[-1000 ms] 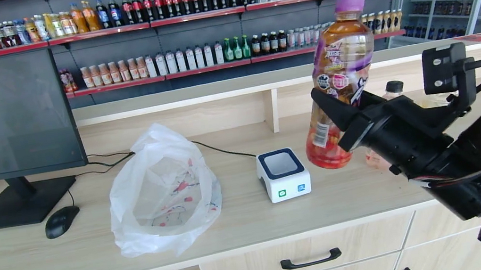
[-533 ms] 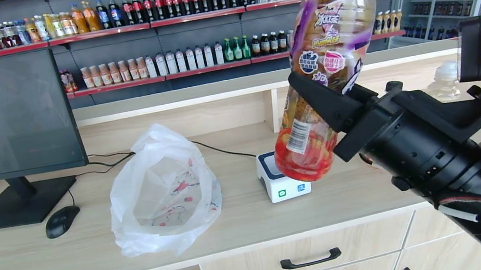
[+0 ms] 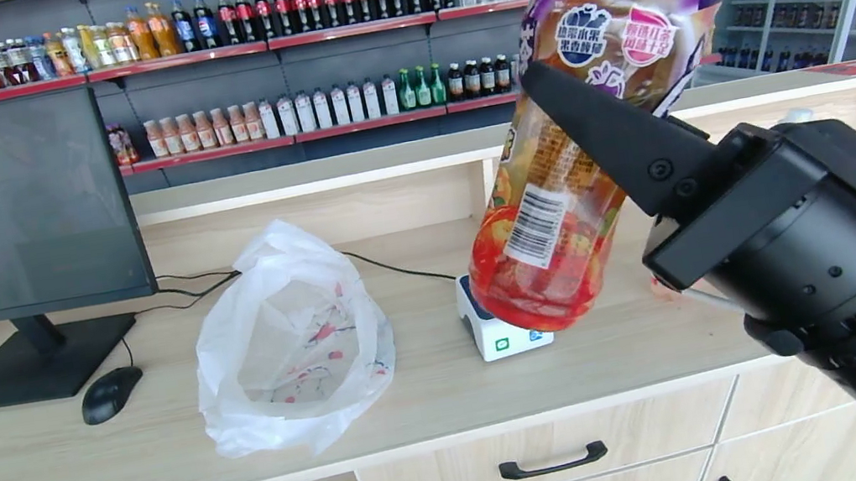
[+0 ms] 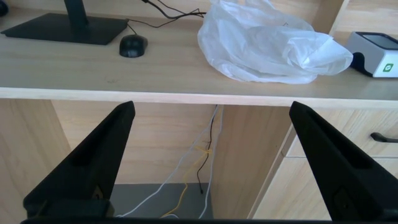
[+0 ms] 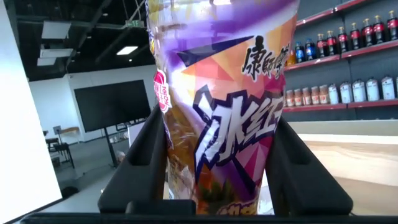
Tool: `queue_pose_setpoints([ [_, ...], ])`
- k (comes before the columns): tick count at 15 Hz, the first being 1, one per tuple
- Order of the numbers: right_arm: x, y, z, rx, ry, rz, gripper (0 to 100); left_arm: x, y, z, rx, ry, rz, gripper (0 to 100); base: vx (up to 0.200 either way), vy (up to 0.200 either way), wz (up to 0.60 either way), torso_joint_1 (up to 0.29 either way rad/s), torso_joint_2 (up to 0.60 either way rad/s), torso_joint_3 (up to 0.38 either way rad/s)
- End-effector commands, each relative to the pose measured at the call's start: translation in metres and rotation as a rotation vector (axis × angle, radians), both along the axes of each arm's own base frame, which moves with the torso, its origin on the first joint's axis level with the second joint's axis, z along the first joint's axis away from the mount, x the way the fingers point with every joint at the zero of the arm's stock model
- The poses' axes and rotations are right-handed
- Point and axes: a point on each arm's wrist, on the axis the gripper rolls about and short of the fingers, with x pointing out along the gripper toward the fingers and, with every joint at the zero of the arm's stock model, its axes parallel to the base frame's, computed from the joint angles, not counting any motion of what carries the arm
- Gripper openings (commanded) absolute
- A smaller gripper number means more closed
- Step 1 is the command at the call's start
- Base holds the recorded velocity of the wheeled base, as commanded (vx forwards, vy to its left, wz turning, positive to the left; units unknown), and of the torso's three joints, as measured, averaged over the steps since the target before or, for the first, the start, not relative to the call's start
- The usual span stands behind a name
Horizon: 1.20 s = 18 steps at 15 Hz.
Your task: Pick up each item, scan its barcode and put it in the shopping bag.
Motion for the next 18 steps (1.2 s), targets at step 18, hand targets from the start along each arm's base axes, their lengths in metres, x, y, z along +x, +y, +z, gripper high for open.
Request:
queue_pose_setpoints([
  [18, -0.017, -0.024, 0.000, 0.000, -0.006, -0.007, 0, 0.000, 0.000, 0.000, 0.000, -0.001, 0.000, 100, 0.000, 0.000, 0.00, 0.000, 0.00, 0.000],
])
